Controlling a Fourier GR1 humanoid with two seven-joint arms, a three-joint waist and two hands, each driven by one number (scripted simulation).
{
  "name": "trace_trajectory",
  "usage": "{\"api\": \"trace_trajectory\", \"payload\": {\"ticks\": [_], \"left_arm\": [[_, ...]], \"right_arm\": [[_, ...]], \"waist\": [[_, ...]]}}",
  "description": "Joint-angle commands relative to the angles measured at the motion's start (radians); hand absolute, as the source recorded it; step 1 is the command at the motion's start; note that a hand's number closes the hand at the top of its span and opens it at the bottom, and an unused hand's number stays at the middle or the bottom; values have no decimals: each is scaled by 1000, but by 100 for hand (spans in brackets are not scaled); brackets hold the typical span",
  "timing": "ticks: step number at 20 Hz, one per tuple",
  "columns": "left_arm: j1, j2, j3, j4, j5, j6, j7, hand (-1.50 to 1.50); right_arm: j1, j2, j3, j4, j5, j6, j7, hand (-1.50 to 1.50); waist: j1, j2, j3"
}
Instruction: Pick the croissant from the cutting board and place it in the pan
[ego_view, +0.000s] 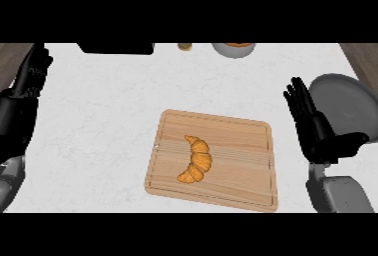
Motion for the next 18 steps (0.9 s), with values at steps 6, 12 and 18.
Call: {"api": "trace_trajectory", "payload": {"ticks": [6, 12, 18], "left_arm": [[52, -148, 8, 113, 131, 4, 80, 0], [53, -184, 33, 189, 169, 0, 119, 0], [61, -188, 64, 235, 186, -64, 81, 0]], "right_arm": [[-140, 40, 286, 158, 18, 352, -31, 150], [43, -16, 284, 109, 393, -56, -348, -150], [138, -216, 245, -144, 423, 40, -254, -150]], "waist": [[59, 24, 14], [-35, 0, 14], [-29, -1, 13]]}}
